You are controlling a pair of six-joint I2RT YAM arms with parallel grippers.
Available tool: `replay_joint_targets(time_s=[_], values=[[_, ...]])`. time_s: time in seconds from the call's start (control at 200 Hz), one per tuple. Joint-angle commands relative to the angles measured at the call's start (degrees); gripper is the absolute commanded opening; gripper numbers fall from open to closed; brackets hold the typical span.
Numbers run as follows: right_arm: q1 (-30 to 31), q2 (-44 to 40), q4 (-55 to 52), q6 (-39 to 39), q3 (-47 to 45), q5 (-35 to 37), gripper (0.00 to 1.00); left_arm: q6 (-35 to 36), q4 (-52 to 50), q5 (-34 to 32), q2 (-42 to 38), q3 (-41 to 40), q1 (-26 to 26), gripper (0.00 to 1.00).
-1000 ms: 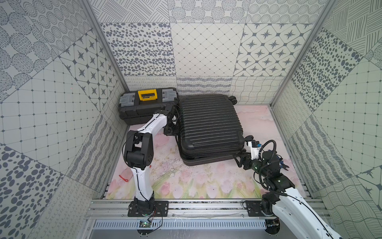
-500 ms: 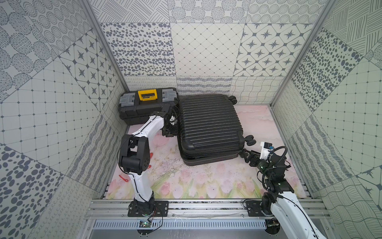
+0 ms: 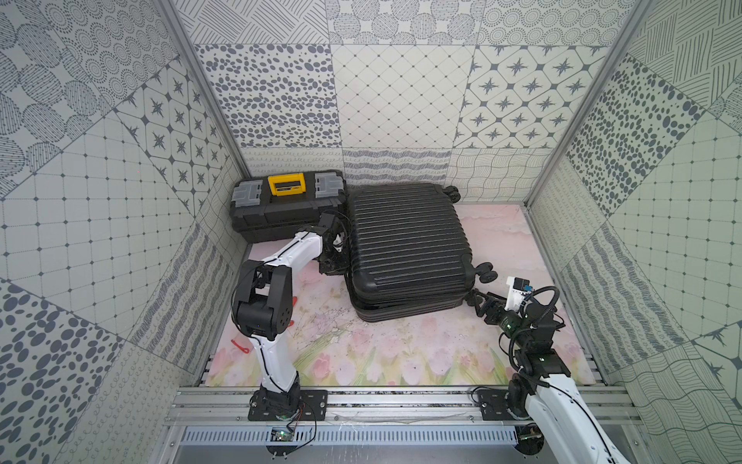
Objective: Close the suitcase zippers
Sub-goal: Adjust the suitcase at the center of the board.
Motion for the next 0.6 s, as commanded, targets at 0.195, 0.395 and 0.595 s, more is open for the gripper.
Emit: replay_joint_targets(time_s=[0.195,0.395,0.595], values=[[-0.1,9.7,14.7,0.6,-1.6,-3.2,0.64,3.5,-6.3,-5.5,1.8,4.5,2.6,0.00],[-0.2,21.1,26.5,-0.7,-1.0,-8.6,0.60,5.8,-9.5,-2.8,3.4,11.0,4.3,0.00],[-0.1,26.9,32.0,-2.3,0.9,-15.3,0.57,8.2,-12.5,-1.3,6.0,18.5,5.7,0.00]])
